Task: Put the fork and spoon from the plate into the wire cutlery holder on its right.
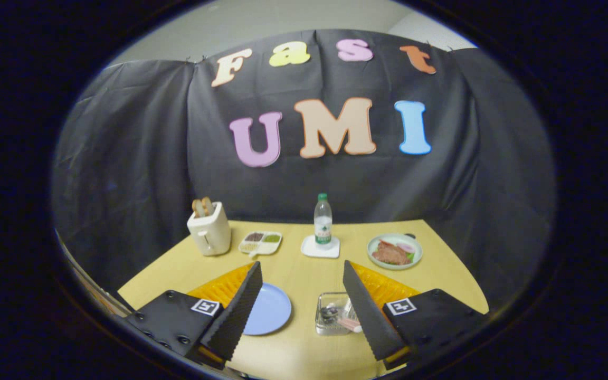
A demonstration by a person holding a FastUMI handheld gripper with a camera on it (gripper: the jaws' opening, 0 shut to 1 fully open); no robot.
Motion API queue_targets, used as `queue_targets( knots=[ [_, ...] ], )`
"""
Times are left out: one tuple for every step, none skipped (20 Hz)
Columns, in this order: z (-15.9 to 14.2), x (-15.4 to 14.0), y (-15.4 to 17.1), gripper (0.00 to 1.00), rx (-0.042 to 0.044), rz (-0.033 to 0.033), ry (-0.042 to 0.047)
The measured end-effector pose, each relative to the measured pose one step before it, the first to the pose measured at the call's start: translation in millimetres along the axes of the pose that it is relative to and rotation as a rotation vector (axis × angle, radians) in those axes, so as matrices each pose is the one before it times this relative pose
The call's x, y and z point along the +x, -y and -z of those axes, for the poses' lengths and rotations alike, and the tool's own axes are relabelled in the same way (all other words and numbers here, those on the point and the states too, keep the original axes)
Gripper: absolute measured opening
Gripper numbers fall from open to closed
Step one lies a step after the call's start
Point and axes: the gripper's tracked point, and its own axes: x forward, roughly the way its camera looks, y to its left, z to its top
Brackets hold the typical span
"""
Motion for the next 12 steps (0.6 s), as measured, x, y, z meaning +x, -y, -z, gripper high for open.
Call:
queue_targets(
  knots=[
    [-8.73,-1.55,-3.65,0.98,0.00835,-0.00337,0.04613],
    [-6.19,-2.03,-2.94,0.98,0.0051,0.00208,0.03746],
    [-6.41,0.37,-1.96,0.98,0.00382,-0.00225,0.02565],
    [-5.66,0.61,-0.47,0.98,0.00712,0.00677,0.03111],
    [-1.65,1.32,-0.7,0.98,0.011,-0.001,0.01238],
    [-3.75,1.38,-1.04,0.98,0.01564,-0.0014,0.01344],
    [-0.59,1.96,-1.51,0.98,0.01483,-0.00056,0.00702],
    [-1.17,2.75,0.2,0.98,0.00782,-0.00156,0.00044],
    [-0.21,2.08,1.18,0.98,0.0002,0.00629,0.00708],
    [-1.38,1.51,-0.53,0.98,-0.00378,-0.0025,0.002],
    [-1.67,0.66,-1.47,0.98,-0.00189,-0.00258,0.00501],
    [-1.08,0.41,-2.61,0.98,0.0006,-0.00602,0.00096]
  ],
)
